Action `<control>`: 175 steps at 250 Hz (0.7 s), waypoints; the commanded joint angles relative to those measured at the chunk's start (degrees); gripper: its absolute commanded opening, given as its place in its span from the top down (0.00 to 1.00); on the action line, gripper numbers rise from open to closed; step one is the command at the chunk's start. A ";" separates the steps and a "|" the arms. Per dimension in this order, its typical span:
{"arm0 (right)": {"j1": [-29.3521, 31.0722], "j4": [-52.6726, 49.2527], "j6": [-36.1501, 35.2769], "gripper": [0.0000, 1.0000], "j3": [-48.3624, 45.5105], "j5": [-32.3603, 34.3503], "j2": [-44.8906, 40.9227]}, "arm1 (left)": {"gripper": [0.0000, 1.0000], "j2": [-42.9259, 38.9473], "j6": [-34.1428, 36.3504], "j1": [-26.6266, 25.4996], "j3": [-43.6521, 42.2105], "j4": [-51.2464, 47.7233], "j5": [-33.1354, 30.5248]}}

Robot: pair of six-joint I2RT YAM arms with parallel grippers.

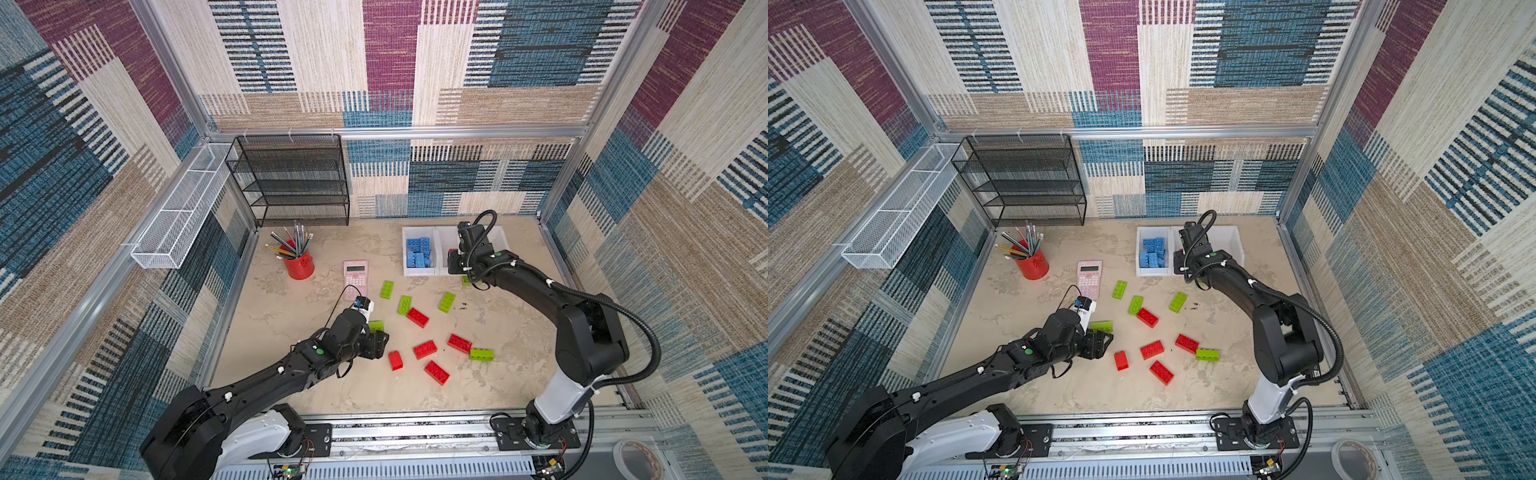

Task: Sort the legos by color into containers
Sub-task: 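Grasp the red brick near the bin with the right gripper and lift, then drop the red brick in the middle compartment while the left grasps a small red brick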

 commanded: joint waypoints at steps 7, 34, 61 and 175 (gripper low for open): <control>-1.26 -0.31 -2.17 0.74 5.42 0.07 5.19 | 0.17 1.59 1.05 0.03 1.04 -0.52 -2.22; -1.98 0.26 -3.10 0.73 9.01 -0.78 9.11 | 0.12 2.94 1.24 0.14 1.57 -0.65 -2.44; -3.27 0.14 -3.07 0.70 12.14 -2.39 12.54 | 0.10 4.32 1.23 0.19 2.13 -0.78 -2.54; -5.37 0.24 -3.85 0.34 16.10 -5.08 15.54 | 0.02 7.89 0.19 -0.38 4.61 -2.24 -0.69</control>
